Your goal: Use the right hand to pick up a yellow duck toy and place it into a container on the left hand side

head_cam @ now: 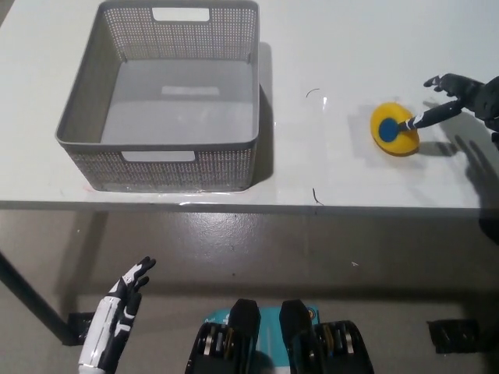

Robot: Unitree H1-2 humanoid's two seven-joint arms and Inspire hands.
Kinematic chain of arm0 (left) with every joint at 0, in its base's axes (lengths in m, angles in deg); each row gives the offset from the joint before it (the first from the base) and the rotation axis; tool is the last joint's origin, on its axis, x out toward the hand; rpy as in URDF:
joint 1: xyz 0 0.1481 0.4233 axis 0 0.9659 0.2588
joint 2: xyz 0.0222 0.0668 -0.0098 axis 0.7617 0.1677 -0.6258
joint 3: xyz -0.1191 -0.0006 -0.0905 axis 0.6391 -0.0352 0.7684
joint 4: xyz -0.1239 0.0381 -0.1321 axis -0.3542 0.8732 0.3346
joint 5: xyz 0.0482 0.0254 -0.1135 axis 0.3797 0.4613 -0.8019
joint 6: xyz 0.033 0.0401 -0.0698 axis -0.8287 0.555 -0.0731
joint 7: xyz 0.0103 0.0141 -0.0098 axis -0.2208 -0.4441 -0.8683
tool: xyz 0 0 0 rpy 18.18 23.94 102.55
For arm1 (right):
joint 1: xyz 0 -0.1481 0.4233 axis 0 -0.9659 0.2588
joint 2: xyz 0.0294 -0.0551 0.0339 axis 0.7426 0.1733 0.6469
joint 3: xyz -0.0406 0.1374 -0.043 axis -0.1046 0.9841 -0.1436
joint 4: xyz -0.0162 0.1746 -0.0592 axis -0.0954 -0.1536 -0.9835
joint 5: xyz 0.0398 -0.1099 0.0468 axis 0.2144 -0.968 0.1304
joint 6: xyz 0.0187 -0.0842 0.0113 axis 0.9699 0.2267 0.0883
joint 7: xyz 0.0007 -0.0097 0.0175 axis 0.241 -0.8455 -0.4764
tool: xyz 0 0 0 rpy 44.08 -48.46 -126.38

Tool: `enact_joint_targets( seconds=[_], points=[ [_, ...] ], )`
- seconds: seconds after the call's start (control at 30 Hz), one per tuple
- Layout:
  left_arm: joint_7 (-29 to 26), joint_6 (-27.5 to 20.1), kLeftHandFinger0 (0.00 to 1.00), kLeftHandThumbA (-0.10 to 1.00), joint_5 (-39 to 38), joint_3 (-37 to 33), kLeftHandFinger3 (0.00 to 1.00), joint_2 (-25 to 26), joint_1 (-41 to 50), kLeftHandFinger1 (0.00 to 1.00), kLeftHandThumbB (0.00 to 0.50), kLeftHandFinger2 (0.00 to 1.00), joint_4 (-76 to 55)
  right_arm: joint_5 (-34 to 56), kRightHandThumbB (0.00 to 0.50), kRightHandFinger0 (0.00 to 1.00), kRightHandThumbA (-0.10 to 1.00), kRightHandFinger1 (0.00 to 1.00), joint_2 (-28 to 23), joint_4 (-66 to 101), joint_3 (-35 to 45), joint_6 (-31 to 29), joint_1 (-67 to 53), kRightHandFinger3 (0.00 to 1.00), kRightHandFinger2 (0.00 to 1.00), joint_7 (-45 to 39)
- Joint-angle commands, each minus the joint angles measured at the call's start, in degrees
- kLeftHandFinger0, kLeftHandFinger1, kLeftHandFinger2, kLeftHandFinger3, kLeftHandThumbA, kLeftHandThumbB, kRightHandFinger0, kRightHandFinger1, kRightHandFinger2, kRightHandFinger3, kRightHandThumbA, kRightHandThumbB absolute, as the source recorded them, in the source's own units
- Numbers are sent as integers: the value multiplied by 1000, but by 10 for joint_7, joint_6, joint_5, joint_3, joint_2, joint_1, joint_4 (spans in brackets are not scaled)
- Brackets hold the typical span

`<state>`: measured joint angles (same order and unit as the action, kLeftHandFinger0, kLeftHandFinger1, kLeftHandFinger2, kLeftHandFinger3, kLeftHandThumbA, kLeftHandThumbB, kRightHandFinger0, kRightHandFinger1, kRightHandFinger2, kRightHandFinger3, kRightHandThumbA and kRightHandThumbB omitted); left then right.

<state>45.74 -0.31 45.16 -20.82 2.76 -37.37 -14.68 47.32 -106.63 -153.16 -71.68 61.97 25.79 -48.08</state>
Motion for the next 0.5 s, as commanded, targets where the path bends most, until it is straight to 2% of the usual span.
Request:
enact_joint_targets(
  seconds=[0.0, 0.07, 0.23, 0.3, 0.47],
  points=[
    [1, -26, 1000, 921, 4, -5, 1000, 11, -5, 1000, 244, 1000, -12, 5, 483, 1000, 1000, 1000, -24, -6, 2, -13, 47, 1000, 1000, -9],
    [2, -26, 1000, 910, 3, -6, 1000, 12, -5, 1000, 236, 1000, -12, 6, 500, 1000, 1000, 1000, -25, -12, 2, -17, 52, 1000, 1000, -10],
    [7, -26, 1000, 896, -3, -6, 1000, 12, -4, 1000, 257, 1000, -12, 7, 498, 1000, 1000, 1000, -29, -10, 1, -22, 56, 1000, 1000, -15],
    [11, -26, 1000, 870, -7, -4, 1000, 13, -10, 1000, 255, 1000, -10, 8, 475, 1000, 1000, 1000, -30, -11, 3, -22, 62, 1000, 1000, -16],
    [14, -26, 1000, 840, -6, -5, 1000, 15, -12, 1000, 238, 1000, -8, 12, 468, 1000, 1000, 1000, -32, -2, 8, -14, 65, 1000, 1000, -18]
  ],
)
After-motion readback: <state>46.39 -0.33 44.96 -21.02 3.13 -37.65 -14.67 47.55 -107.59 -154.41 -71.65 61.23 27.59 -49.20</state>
